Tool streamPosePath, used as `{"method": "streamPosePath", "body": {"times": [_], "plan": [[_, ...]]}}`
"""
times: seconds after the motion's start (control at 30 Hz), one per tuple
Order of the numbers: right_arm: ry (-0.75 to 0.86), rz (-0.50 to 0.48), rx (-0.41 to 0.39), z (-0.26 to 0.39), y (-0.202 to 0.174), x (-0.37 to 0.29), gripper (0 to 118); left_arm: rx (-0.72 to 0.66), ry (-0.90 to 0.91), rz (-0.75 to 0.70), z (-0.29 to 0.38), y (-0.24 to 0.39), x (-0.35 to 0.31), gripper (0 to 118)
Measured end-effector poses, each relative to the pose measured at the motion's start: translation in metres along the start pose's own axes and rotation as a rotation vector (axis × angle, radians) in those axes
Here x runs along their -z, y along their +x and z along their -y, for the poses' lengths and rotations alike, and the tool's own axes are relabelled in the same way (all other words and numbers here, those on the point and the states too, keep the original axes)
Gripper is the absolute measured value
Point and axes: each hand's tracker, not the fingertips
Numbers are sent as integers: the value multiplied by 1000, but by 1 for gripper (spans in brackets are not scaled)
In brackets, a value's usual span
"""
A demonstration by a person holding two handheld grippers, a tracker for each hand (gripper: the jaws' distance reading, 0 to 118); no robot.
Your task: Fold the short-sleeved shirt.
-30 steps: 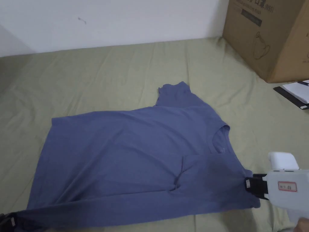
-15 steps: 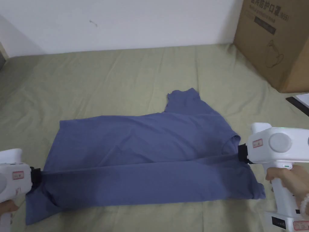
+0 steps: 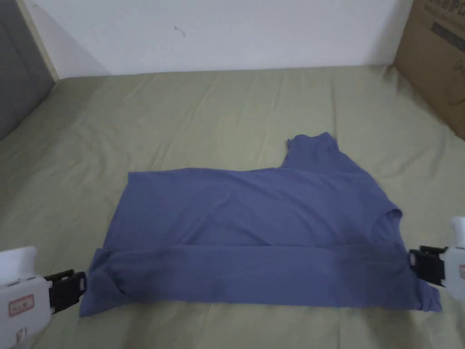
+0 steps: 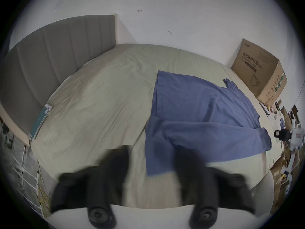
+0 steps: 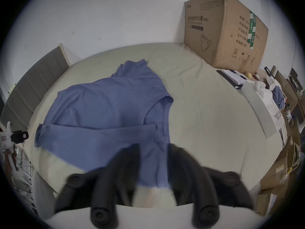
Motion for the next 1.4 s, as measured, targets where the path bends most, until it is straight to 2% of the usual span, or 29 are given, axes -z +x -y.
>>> {"method": "streamPosePath", "body": {"times": [0.07,0.13,0.27,0.3,0.33,0.4,0.43,0.47,0.53,0.57,0.6,0.67,0.7,0.73,0.77,0.8,0.83,0.87,1.03,1.07,1.1,1.13,1.17,1.2,1.23,1.27,1.3,1.37,1.4], "plan": [[18,-65,41,16,-5,-11,2,-17,-4,5,16,-4,-4,0],[-28,-110,87,29,-9,-18,0,-9,-29,41,26,-9,0,0],[-44,-98,25,44,-21,-24,0,-2,-34,35,23,-14,19,0],[-46,-96,30,46,-22,-24,0,-6,-11,58,18,-12,23,2],[-59,-102,39,45,-21,-21,0,-28,-2,106,13,-12,28,21],[-73,-107,77,48,-20,-17,0,-52,-63,123,6,-11,48,86],[-77,-106,87,48,-20,-17,0,-59,-100,96,5,-5,57,106],[-79,-110,92,48,-18,-16,0,-53,-112,73,5,-5,66,106],[-76,-132,116,49,-16,-17,0,-20,-192,-7,9,-4,83,103],[-76,-150,129,49,-15,-18,0,-19,-231,-11,13,-2,89,93],[-76,-150,137,48,-12,-19,0,-7,-218,-47,18,0,91,85],[-77,-132,145,47,-11,-18,0,5,-164,-31,19,0,82,74],[-77,-119,150,46,-10,-16,0,8,-160,-33,17,4,73,57],[-76,-111,157,44,-6,-13,10,27,-140,-43,15,3,69,28],[-77,-108,161,41,-5,-10,31,44,-120,-32,13,-1,67,16],[-84,-108,169,37,-2,-3,60,37,-114,18,9,-4,66,15],[-95,-109,179,34,0,5,96,1,-142,33,7,-1,61,13],[-109,-103,187,31,1,13,105,8,-146,19,5,0,60,12],[-135,-51,187,19,2,56,99,68,-112,8,-2,14,51,11],[-175,-52,175,20,3,69,89,82,-108,8,-2,16,50,11],[-234,-53,181,21,2,79,71,91,-108,7,-4,16,49,11],[-278,-60,190,26,2,92,68,101,-108,5,-5,17,48,11],[-259,-1,176,30,-3,93,67,104,-103,9,-5,17,45,11],[-197,1,127,28,-10,83,67,103,-101,11,-6,17,43,11],[-193,-38,70,27,-14,77,58,104,-99,15,-6,16,39,11],[-185,-89,69,26,-14,76,36,106,-92,21,-6,16,37,11],[-209,-142,111,24,-14,77,9,105,-92,25,-7,15,35,11],[-220,-97,77,20,-10,76,8,102,-93,32,-9,11,33,10],[-215,-101,85,20,-6,71,8,97,-91,38,-10,10,30,10]]}}
